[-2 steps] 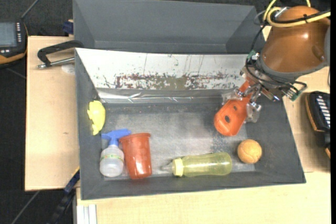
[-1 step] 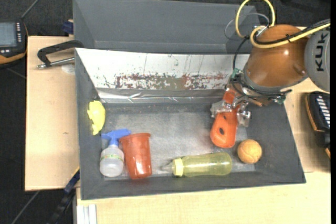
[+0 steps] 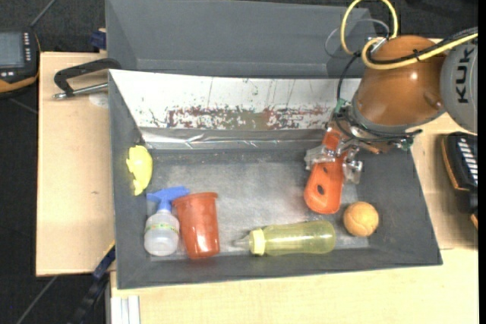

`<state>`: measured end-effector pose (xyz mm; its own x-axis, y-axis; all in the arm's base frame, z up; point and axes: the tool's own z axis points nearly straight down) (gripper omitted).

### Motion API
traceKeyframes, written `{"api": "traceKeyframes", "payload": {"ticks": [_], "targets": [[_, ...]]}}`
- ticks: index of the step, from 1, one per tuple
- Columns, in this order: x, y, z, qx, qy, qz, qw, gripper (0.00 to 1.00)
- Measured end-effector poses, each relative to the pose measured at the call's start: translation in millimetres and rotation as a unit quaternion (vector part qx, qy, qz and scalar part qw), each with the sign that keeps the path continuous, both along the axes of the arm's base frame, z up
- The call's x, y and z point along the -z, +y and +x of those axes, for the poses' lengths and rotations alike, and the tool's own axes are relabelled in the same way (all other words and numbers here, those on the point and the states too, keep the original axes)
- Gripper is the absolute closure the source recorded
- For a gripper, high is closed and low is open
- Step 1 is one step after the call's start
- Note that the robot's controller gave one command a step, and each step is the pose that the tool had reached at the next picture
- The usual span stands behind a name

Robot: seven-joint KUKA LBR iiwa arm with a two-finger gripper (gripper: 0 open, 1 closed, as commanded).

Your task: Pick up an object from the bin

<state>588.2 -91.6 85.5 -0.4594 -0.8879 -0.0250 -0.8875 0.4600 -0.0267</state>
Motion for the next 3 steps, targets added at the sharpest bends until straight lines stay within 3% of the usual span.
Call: {"api": "traceKeyframes", "payload": {"ticks": [1, 2, 3], "targets": [[-49, -2, -7.4, -0.005, 0.0009, 0.001, 1.0000, 1.00], [-119, -8, -2.1, -0.014, -0.0021, 0.001, 0.9999, 1.00], [-161, -12, -1.9, -0.012, -0.0061, 0.000, 0.9999, 1.00]]}}
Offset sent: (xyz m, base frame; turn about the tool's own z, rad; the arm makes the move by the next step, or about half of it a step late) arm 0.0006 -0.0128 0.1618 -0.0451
